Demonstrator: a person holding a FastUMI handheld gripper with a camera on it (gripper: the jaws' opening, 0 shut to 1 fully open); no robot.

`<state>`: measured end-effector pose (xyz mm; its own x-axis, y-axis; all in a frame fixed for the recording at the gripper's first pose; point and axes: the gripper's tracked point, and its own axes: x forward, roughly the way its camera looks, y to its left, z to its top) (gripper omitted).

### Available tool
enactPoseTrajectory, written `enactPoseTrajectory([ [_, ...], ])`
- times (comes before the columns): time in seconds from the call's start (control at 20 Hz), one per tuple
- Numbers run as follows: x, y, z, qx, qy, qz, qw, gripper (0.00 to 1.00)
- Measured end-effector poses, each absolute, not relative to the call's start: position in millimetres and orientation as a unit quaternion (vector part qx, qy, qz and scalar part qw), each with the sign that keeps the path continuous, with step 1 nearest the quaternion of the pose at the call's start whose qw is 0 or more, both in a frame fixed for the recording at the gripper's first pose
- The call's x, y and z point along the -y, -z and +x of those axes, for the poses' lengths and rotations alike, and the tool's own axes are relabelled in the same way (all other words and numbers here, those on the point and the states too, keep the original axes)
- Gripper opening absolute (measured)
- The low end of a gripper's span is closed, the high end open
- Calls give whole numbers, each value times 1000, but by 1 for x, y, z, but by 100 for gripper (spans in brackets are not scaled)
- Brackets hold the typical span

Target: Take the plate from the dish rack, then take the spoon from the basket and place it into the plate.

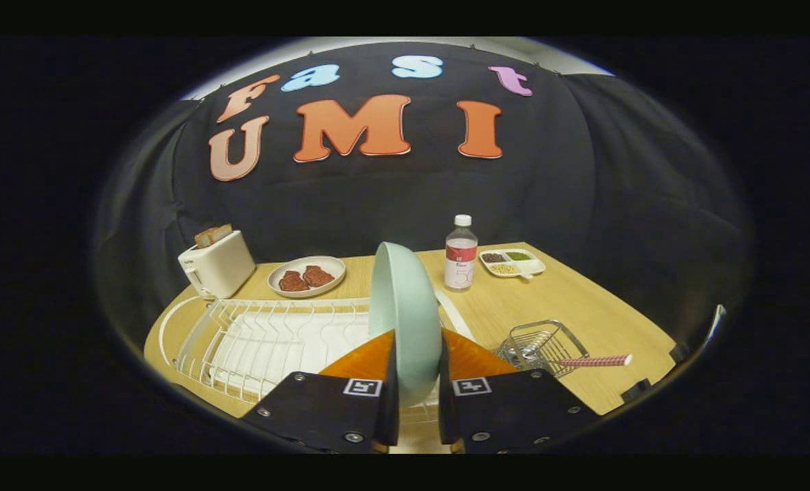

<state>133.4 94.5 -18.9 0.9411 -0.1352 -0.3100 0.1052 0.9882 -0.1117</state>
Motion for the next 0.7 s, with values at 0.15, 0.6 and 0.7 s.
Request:
enactPoseTrajectory([
  [0.15,-97,5,133,-142,74,-89,983,23],
  [0.6,-73,-9,140,-115,131,-121,977,14],
  [0.7,-75,-9,140,-116,132,-122,977,14],
])
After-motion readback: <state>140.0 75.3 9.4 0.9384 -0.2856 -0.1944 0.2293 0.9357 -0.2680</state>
